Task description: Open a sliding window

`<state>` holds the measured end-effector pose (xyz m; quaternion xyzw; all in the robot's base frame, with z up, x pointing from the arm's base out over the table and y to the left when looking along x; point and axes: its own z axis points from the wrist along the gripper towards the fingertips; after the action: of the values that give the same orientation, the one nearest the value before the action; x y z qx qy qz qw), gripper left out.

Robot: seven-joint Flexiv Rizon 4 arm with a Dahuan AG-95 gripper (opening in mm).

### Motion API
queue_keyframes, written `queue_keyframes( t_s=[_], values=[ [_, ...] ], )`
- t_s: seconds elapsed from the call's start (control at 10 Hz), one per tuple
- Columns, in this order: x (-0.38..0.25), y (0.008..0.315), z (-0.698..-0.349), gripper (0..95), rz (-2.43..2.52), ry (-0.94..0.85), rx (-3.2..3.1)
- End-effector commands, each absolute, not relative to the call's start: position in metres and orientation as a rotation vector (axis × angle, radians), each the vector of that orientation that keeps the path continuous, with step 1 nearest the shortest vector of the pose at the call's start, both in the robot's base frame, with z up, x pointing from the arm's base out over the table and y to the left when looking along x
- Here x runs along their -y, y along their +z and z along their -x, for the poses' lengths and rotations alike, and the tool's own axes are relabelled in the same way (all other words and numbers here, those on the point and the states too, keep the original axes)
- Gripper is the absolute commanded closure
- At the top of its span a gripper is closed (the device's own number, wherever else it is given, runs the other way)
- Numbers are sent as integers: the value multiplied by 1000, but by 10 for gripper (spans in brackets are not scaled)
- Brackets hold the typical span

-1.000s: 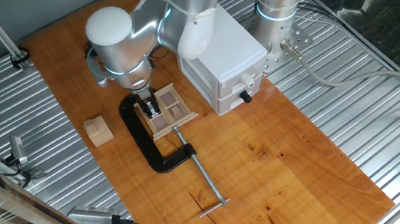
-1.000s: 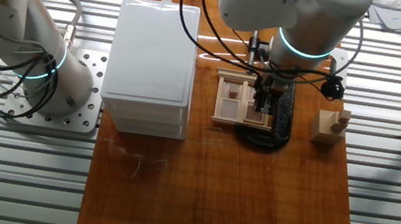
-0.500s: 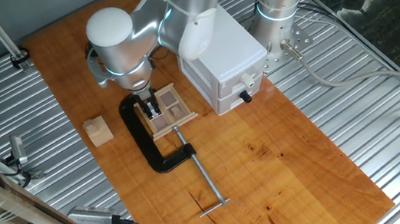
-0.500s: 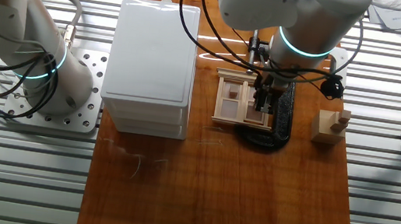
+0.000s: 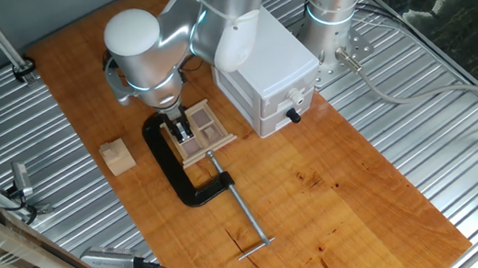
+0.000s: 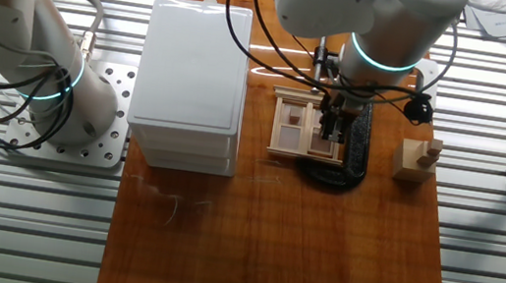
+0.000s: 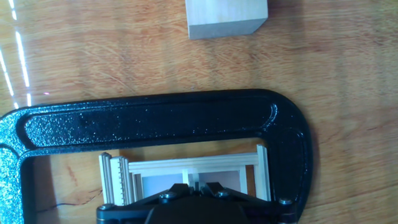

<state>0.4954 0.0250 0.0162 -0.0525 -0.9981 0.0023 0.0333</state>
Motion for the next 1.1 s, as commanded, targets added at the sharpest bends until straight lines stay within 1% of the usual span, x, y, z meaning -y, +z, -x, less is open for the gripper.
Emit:
queue_keyframes(
  t_s=[0.1,1.1],
  values=[
    [-26,16,-495,950,157,4,3070],
    [-29,15,-494,950,162,5,3072]
  ],
)
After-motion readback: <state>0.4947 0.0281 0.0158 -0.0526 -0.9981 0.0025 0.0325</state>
